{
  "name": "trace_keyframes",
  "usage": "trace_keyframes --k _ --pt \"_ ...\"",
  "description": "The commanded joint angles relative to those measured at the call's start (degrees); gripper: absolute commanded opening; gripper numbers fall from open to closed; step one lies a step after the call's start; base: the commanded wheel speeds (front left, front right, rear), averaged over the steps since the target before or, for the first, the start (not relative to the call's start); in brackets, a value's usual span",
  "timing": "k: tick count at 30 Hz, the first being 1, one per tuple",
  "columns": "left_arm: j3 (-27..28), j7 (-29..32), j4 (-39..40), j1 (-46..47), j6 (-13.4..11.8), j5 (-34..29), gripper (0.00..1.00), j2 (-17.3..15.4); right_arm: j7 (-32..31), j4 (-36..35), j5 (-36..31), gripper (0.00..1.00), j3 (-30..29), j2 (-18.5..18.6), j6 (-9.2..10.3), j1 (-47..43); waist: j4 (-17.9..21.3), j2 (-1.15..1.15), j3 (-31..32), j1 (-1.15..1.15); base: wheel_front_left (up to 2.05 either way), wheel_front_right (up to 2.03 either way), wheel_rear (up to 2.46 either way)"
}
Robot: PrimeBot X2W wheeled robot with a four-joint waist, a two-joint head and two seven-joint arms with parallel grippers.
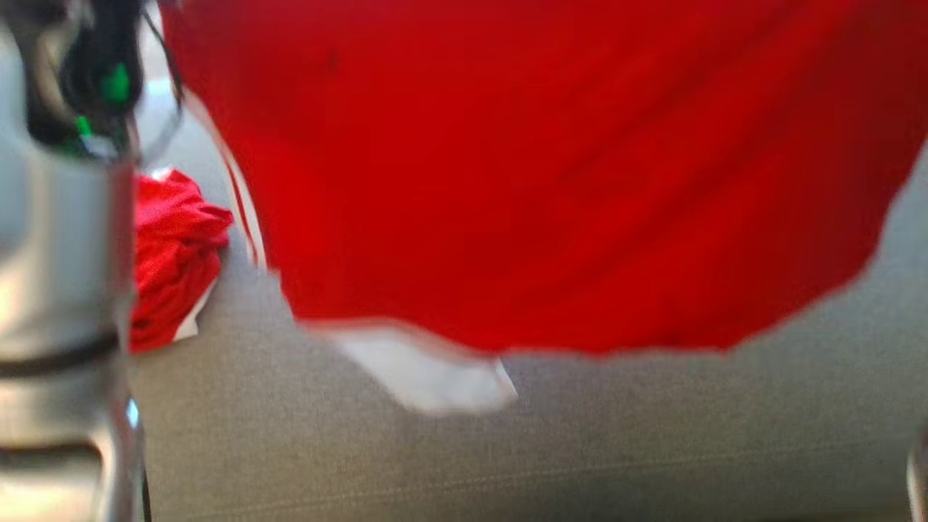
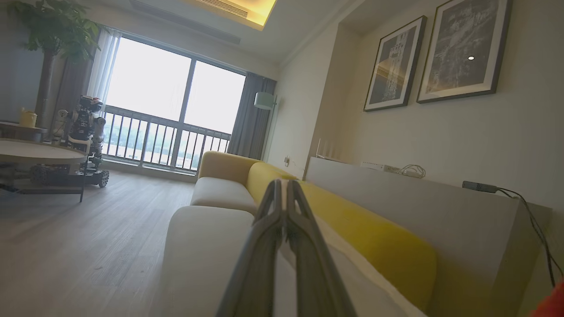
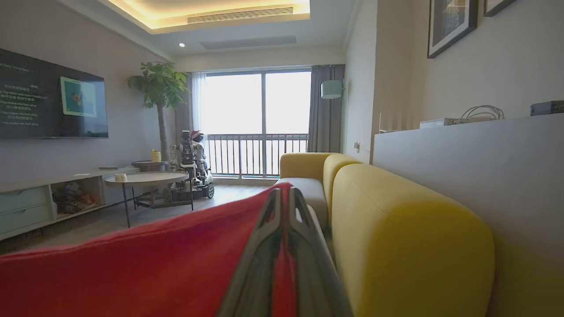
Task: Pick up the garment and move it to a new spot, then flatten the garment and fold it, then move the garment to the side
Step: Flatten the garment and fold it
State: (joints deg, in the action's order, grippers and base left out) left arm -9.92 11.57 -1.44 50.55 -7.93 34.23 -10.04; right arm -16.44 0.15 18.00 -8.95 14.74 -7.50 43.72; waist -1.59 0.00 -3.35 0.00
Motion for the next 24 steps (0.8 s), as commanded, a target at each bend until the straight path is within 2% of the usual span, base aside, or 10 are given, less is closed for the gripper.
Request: trace_keyframes --k 1,4,7,8,11,12,13,18,21,24 --pt "1.0 0.3 -3.7 9.2 0.7 -1.8 0.0 -3.2 0.0 2.5 2.4 0.0 1.6 0.6 0.01 9.0 0.6 0.0 -8.1 0.0 0.0 0.0 0.0" --pt "1.0 -1.6 -11.5 19.5 1.5 -3.8 0.0 -4.0 4.0 8.5 1.4 0.0 4.6 3.6 0.01 19.4 1.2 0.0 -14.8 0.0 0.0 0.0 0.0" --pt "1.6 -7.9 -18.8 29.7 1.7 -6.2 0.0 -4.0 11.7 16.0 -0.1 0.0 7.5 5.8 0.01 28.9 1.3 0.0 -19.6 0.0 0.0 0.0 0.0" --pt "1.6 -7.9 -18.8 29.7 1.7 -6.2 0.0 -4.0 11.7 16.0 -0.1 0.0 7.5 5.8 0.01 28.9 1.3 0.0 -19.6 0.0 0.0 0.0 0.0" --pt "3.0 -15.9 -25.4 38.0 2.1 -6.6 0.0 -2.5 21.7 23.6 0.5 0.0 7.0 6.1 0.01 37.4 1.1 0.0 -23.1 0.0 0.0 0.0 0.0" --pt "3.0 -20.6 -29.7 41.2 2.4 -7.1 0.0 -1.3 27.2 28.9 1.2 0.0 5.6 6.5 0.01 40.9 0.3 0.0 -24.3 0.0 0.0 0.0 0.0" --pt "2.9 -22.5 -31.6 42.2 2.9 -7.1 0.0 -0.5 28.9 30.9 1.5 0.0 5.5 6.8 0.01 42.1 -0.1 0.0 -24.8 0.0 0.0 0.0 0.0" --pt "-0.8 -25.7 -38.5 41.5 6.8 -8.4 0.0 3.3 31.3 36.4 4.8 0.0 6.7 7.6 0.01 41.6 -2.4 0.0 -26.9 0.0 0.0 0.0 0.0" --pt "-2.8 -26.3 -40.8 37.8 8.2 -9.5 0.0 4.6 31.4 38.5 7.8 0.0 7.0 7.5 0.01 36.7 -3.6 0.0 -26.9 0.0 0.0 0.0 0.0" --pt "-4.7 -26.5 -41.5 32.5 9.2 -10.8 0.0 5.6 31.4 40.5 9.7 0.0 10.8 7.3 0.01 30.2 -4.3 0.0 -26.0 0.0 0.0 0.0 0.0"
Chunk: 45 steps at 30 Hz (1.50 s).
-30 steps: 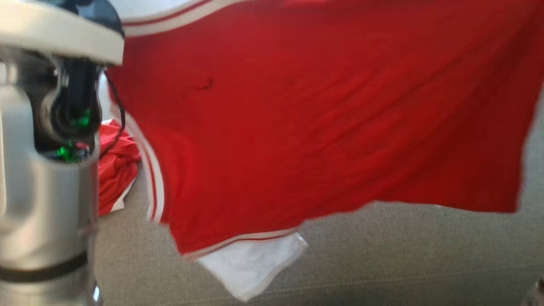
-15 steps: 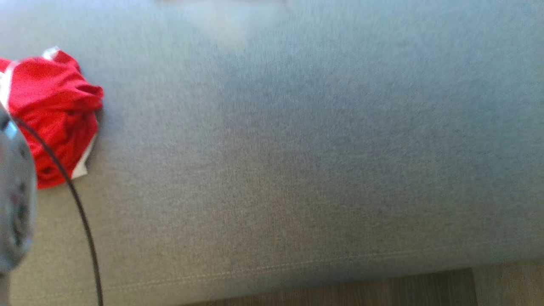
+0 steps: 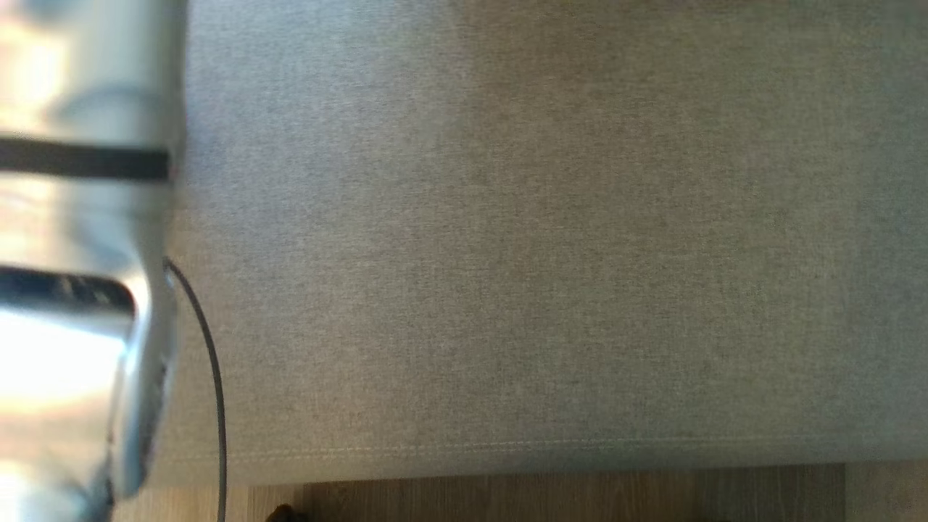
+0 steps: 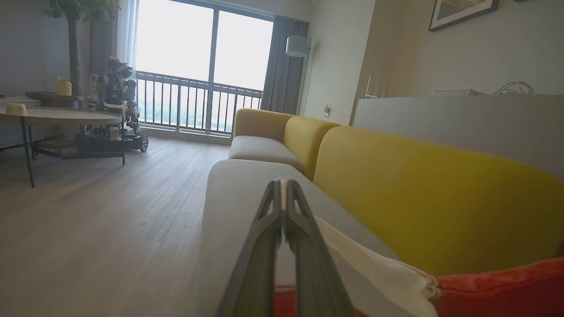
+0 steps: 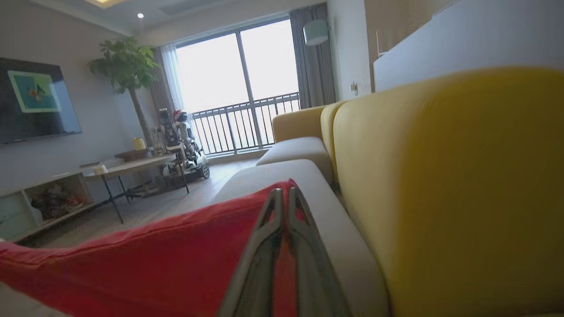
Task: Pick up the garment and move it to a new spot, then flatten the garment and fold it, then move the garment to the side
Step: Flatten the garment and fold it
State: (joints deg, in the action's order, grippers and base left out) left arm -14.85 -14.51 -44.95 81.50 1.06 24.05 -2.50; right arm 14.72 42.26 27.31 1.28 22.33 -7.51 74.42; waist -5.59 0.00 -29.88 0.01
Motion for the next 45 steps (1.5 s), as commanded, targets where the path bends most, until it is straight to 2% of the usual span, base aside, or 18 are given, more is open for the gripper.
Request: trace_keyframes --k 1,8,16,20,24,25,28,33,38,45 --pt "0.0 -0.4 2.5 -0.4 0.4 -1.0 0.0 -1.7 0.3 -0.8 0.9 0.0 2.3 -0.1 0.02 -2.7 -0.4 0.0 1.0 -0.01 0.0 0.0 0.0" --pt "-3.0 -0.5 4.1 -15.6 2.6 -5.6 0.0 -2.1 0.3 5.0 5.1 0.0 10.4 0.8 0.02 -14.1 -0.3 0.0 6.4 -0.01 0.0 0.0 0.0" --pt "-8.3 -0.5 3.3 -31.9 5.7 -8.0 0.0 -5.0 -2.6 8.8 7.1 0.0 21.2 4.3 0.02 -23.7 -0.7 0.0 15.4 -0.01 0.0 0.0 0.0" --pt "-11.4 -0.5 2.0 -37.8 6.2 -8.5 0.0 -7.5 -3.7 10.8 8.7 0.0 22.9 4.1 0.02 -27.3 -0.5 0.0 18.9 -0.01 0.0 0.0 0.0" --pt "-14.0 -0.3 1.3 -41.0 6.4 -6.6 0.0 -8.1 -3.9 13.1 9.2 0.0 23.2 4.2 0.02 -29.2 -0.6 0.0 20.7 -0.01 0.0 0.0 0.0" --pt "-17.1 0.4 1.8 -42.7 6.4 -4.5 0.0 -9.0 -4.1 13.6 9.6 0.0 23.9 3.5 0.02 -30.3 -0.6 0.0 21.5 -0.01 0.0 0.0 0.0" --pt "-20.4 1.4 2.8 -44.0 6.4 -1.8 0.0 -10.3 -4.2 13.4 10.0 0.0 24.7 3.1 0.02 -31.1 -0.5 0.0 21.9 -0.01 0.0 0.0 0.0" --pt "-29.0 5.0 7.3 -46.2 6.4 4.5 0.0 -14.9 -4.3 13.9 10.3 0.0 26.2 3.7 0.02 -32.6 -0.3 0.0 22.9 -0.01 0.0 0.0 0.0" --pt "-36.1 10.1 12.0 -47.6 6.4 11.7 0.0 -19.8 -6.4 14.5 10.1 0.0 28.6 5.2 0.02 -33.8 -0.1 0.0 23.9 -0.01 0.0 0.0 0.0" --pt "-42.7 16.2 19.2 -48.2 6.4 21.7 0.0 -25.5 -12.1 14.3 10.5 0.0 32.9 9.1 0.02 -36.1 0.1 0.0 25.1 -0.01 0.0 0.0 0.0"
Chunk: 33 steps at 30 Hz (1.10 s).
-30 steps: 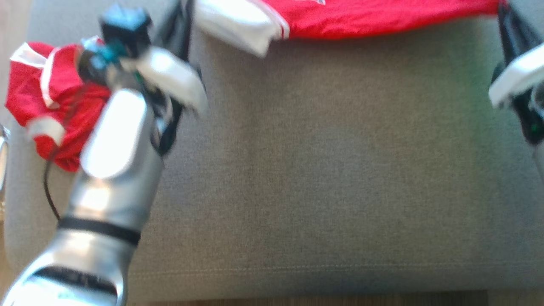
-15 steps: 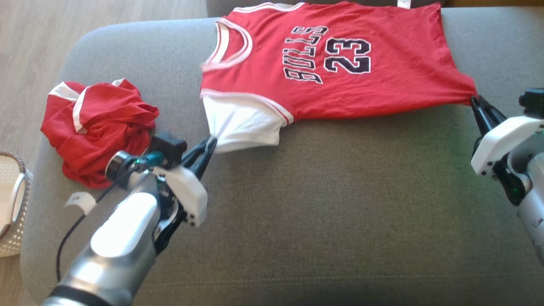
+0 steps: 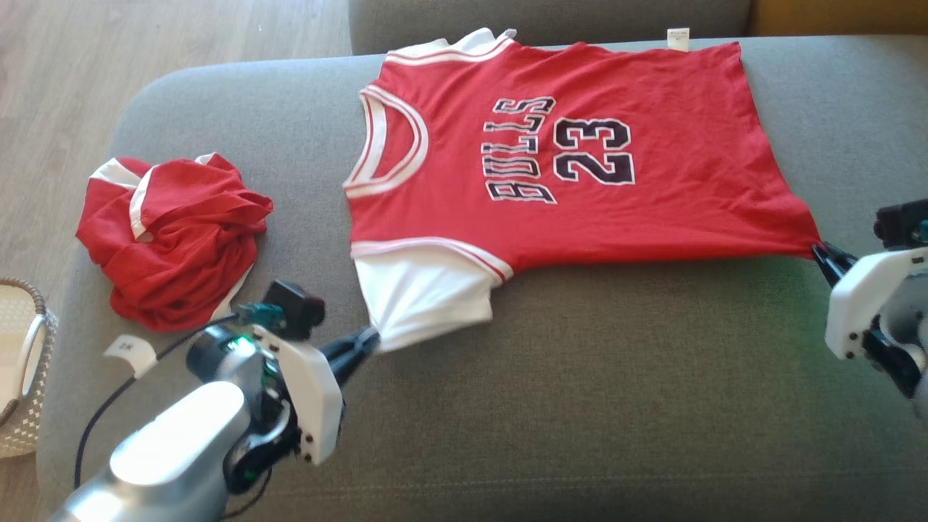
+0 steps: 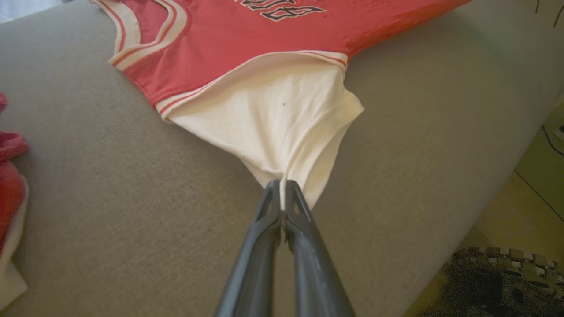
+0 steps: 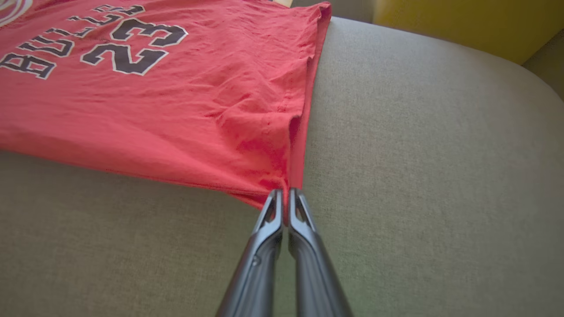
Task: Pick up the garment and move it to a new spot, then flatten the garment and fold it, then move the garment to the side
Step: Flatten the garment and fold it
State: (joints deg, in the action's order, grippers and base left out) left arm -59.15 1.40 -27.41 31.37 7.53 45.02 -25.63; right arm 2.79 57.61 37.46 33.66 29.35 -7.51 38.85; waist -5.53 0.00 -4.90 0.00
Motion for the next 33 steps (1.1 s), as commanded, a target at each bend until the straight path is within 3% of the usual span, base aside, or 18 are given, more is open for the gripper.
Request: trace_keyframes --k 1,8,16,25,33 --pt "0.2 1.2 3.3 1.9 0.0 2.2 0.0 -3.3 -0.9 -1.1 0.5 0.0 1.0 2.7 0.02 -0.8 0.1 0.0 0.2 0.0 0.0 0.0 0.0" --pt "-6.3 4.6 12.1 2.2 0.0 11.7 0.0 -9.7 -6.2 -4.3 3.9 0.0 4.1 5.7 0.02 -2.8 0.6 0.0 0.8 0.0 0.0 0.0 0.0" --pt "-11.4 6.6 18.4 1.9 0.0 19.4 0.0 -14.7 -16.4 -13.1 10.8 0.0 10.1 9.5 0.02 -6.5 1.7 0.0 2.2 0.0 0.0 0.0 0.0" --pt "-13.4 11.1 21.8 0.9 0.0 24.4 0.0 -18.7 -24.6 -20.0 15.8 0.0 14.5 17.0 0.02 -9.2 1.8 0.0 4.1 0.0 0.0 0.0 0.0" --pt "-13.8 14.0 24.5 -0.8 0.0 29.6 0.0 -20.2 -33.9 -24.3 21.1 0.0 15.9 20.8 0.02 -12.1 1.8 0.0 4.7 0.0 0.0 0.0 0.0"
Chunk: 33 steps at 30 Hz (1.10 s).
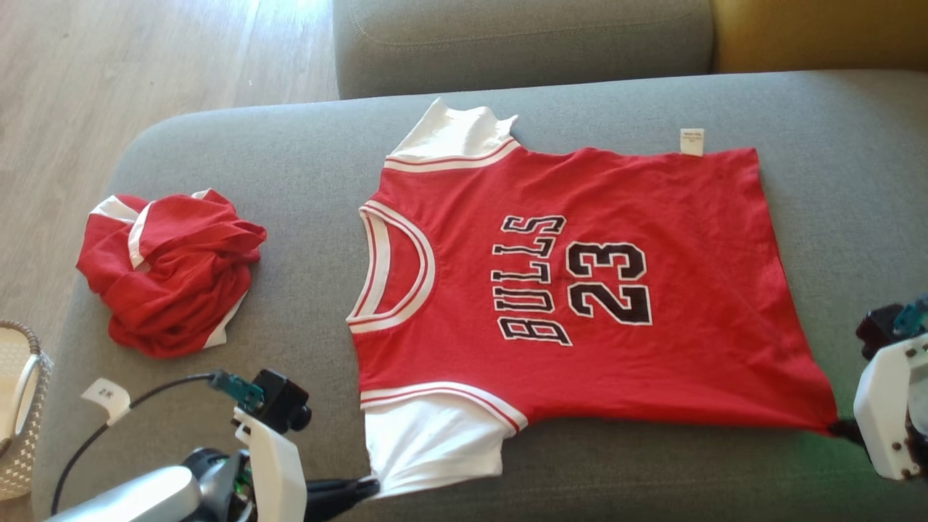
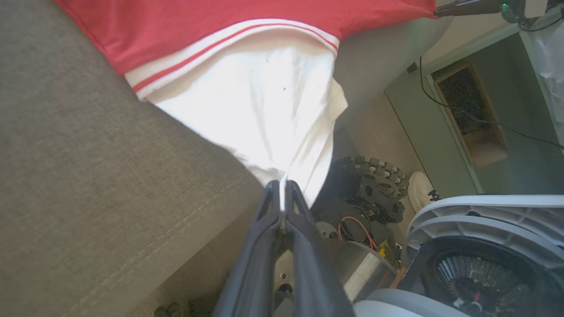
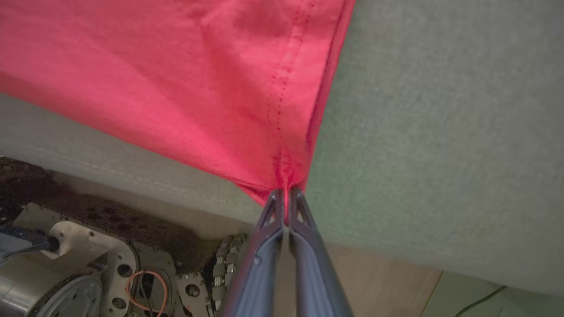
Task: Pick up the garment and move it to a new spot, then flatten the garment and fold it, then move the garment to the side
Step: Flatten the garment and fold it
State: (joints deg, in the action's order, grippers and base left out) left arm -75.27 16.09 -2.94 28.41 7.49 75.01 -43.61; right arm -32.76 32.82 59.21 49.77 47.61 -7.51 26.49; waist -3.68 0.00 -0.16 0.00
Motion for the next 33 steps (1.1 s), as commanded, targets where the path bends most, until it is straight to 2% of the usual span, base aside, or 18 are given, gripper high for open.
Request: trace_keyframes --k 1,7,13,18,26,33 --pt "2.3 -0.1 1.6 1.9 0.0 0.3 0.0 -2.6 -0.6 -0.9 0.5 0.0 -0.4 3.4 0.02 -0.5 0.0 0.0 -0.1 0.0 0.0 0.0 0.0" --pt "2.7 -4.0 4.1 3.8 0.0 -1.5 0.0 -3.0 -0.6 -2.5 1.1 0.0 -3.2 3.8 0.02 -0.3 0.2 0.0 -0.7 0.0 0.0 0.0 0.0" --pt "5.3 -8.5 3.1 7.3 0.0 -2.9 0.0 -2.9 2.7 -1.5 -0.4 0.0 -7.4 2.4 0.02 2.3 0.5 0.0 -2.2 0.0 0.0 0.0 0.0" --pt "8.4 -12.9 2.2 10.2 0.0 -2.9 0.0 -1.4 4.2 -0.3 -1.6 0.0 -10.2 0.6 0.02 4.6 0.6 0.0 -4.4 0.0 0.0 0.0 0.0" --pt "11.5 -16.6 -2.0 15.8 0.0 -5.1 0.0 0.2 8.1 0.6 -3.9 0.0 -12.8 -1.8 0.02 8.4 0.8 0.0 -8.8 0.0 0.0 0.0 0.0" --pt "12.7 -18.1 -6.6 19.5 -0.2 -6.9 0.0 3.3 11.6 2.1 -6.1 0.0 -13.5 -3.6 0.02 11.4 1.2 0.0 -12.2 0.0 0.0 0.0 0.0"
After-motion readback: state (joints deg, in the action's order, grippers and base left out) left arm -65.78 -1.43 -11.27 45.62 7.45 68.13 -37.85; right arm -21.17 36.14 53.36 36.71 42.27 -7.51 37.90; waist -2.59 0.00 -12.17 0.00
